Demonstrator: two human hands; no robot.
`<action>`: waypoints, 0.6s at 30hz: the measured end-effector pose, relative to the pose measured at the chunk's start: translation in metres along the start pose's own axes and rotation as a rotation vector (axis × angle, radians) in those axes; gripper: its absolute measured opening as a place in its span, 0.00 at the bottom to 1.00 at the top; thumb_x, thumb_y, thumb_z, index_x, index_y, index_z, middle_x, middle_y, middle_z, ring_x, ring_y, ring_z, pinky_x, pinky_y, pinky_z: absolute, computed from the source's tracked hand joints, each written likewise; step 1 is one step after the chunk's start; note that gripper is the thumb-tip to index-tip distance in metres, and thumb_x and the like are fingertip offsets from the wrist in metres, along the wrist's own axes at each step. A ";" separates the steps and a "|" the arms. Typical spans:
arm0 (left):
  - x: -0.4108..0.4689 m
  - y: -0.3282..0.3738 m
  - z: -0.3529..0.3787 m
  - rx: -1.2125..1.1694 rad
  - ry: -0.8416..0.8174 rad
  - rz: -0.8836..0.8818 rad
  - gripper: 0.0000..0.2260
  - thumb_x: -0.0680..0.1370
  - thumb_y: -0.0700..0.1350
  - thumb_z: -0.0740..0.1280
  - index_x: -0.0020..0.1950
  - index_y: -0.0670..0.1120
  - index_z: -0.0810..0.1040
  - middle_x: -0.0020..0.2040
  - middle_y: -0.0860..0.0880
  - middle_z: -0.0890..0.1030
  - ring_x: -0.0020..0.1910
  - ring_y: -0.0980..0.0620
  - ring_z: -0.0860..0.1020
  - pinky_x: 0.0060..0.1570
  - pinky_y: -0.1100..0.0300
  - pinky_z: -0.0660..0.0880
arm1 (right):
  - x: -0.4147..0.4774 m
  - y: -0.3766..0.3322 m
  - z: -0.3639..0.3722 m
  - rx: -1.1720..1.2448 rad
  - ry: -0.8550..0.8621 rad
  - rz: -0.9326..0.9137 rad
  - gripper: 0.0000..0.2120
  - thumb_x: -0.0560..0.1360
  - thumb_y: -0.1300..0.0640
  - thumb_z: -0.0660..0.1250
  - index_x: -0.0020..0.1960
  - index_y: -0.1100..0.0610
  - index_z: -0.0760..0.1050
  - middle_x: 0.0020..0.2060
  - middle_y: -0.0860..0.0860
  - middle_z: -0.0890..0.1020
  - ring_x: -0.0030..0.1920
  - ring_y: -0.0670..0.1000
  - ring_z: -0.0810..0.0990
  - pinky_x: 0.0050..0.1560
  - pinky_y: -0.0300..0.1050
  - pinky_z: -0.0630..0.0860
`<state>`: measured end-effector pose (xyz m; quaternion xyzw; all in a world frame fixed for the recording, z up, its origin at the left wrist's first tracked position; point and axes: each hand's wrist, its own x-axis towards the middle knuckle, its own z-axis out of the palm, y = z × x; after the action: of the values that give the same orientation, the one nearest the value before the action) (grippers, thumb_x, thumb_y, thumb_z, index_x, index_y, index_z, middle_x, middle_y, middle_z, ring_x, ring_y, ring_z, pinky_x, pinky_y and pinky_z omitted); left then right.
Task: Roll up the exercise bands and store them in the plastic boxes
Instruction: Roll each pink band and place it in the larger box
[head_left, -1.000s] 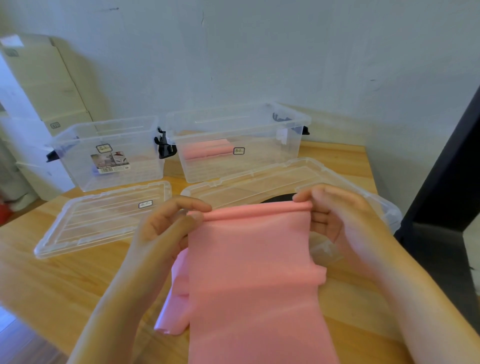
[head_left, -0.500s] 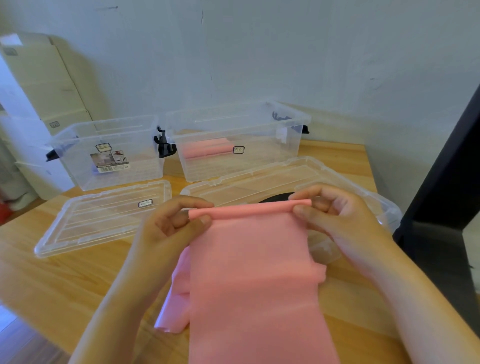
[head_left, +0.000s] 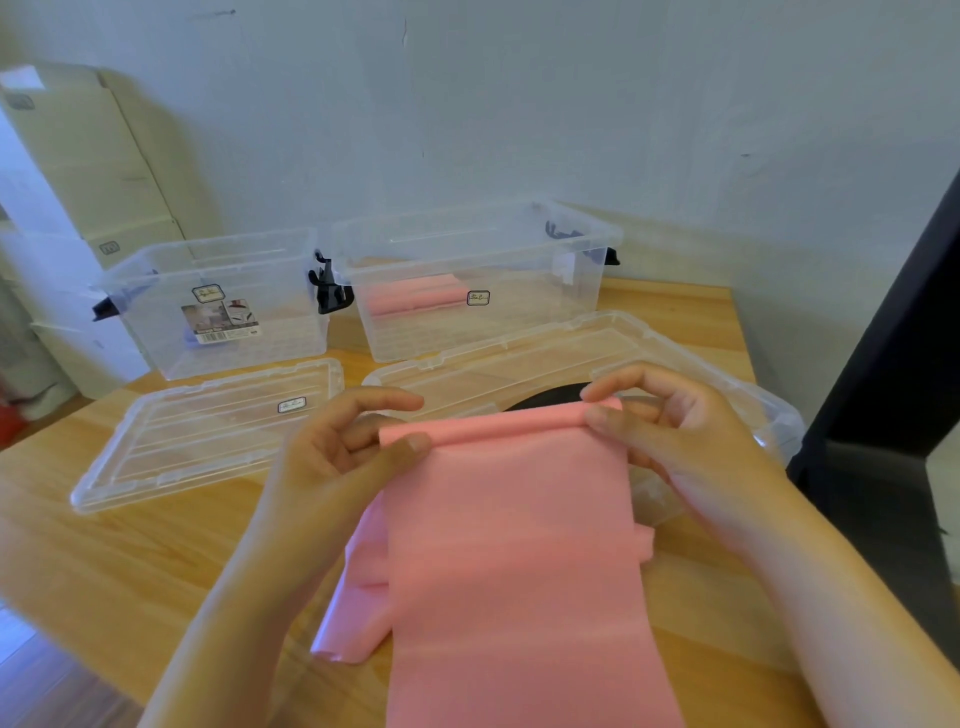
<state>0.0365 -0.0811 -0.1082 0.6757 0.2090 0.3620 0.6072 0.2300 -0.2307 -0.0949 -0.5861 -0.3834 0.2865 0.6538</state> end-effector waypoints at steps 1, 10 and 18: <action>0.000 0.000 0.001 -0.002 0.010 -0.007 0.14 0.66 0.42 0.77 0.51 0.49 0.82 0.38 0.46 0.82 0.39 0.53 0.79 0.39 0.66 0.76 | 0.000 0.000 -0.001 0.004 -0.005 0.017 0.10 0.69 0.60 0.70 0.50 0.58 0.79 0.35 0.52 0.84 0.37 0.47 0.81 0.39 0.35 0.77; 0.000 -0.003 0.005 0.046 0.006 0.032 0.05 0.73 0.35 0.70 0.47 0.43 0.79 0.41 0.49 0.82 0.41 0.56 0.78 0.40 0.70 0.74 | -0.002 -0.001 0.000 0.044 -0.025 0.099 0.09 0.70 0.64 0.69 0.49 0.59 0.81 0.35 0.51 0.84 0.33 0.44 0.81 0.31 0.32 0.74; -0.001 -0.002 0.004 0.047 -0.012 0.002 0.05 0.73 0.47 0.71 0.46 0.49 0.78 0.30 0.47 0.73 0.27 0.54 0.69 0.26 0.64 0.65 | -0.003 -0.004 0.001 0.029 -0.009 0.063 0.09 0.68 0.62 0.70 0.48 0.59 0.80 0.35 0.52 0.84 0.34 0.45 0.81 0.35 0.33 0.77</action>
<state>0.0395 -0.0843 -0.1104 0.6922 0.2129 0.3536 0.5920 0.2276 -0.2334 -0.0917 -0.5872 -0.3635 0.3148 0.6512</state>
